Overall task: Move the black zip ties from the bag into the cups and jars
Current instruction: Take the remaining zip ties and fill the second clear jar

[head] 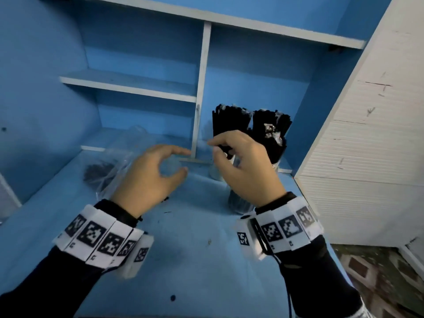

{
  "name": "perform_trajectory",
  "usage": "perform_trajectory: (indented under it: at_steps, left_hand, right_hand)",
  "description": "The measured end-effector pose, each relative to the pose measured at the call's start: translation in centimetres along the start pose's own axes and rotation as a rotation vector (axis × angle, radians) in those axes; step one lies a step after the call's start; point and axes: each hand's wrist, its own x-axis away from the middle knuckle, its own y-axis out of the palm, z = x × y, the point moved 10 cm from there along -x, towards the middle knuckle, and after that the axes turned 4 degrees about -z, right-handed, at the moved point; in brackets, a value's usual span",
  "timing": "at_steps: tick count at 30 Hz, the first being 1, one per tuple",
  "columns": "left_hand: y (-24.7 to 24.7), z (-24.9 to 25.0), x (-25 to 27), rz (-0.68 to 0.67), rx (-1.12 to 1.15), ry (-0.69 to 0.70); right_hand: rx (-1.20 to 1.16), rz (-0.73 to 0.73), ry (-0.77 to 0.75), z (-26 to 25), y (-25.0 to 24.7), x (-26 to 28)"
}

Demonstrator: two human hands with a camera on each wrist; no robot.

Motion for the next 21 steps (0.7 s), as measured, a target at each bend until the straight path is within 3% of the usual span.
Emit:
perform_trajectory:
  at_steps: [4,9,21]
  left_hand:
    - [-4.7,-3.1,0.4,0.049,-0.151,-0.014]
    - [-4.4,-8.8,2.1,-0.265,-0.18,-0.165]
    - [-4.7,-11.6,1.9,-0.135,0.02,-0.217]
  right_hand:
    - [-0.099,-0.404,0.177,2.3,8.7,1.0]
    - [-0.043,-0.715,0.307,3.1,16.9,1.8]
    - [0.151,-0.848,0.334,3.3,24.4,-0.9]
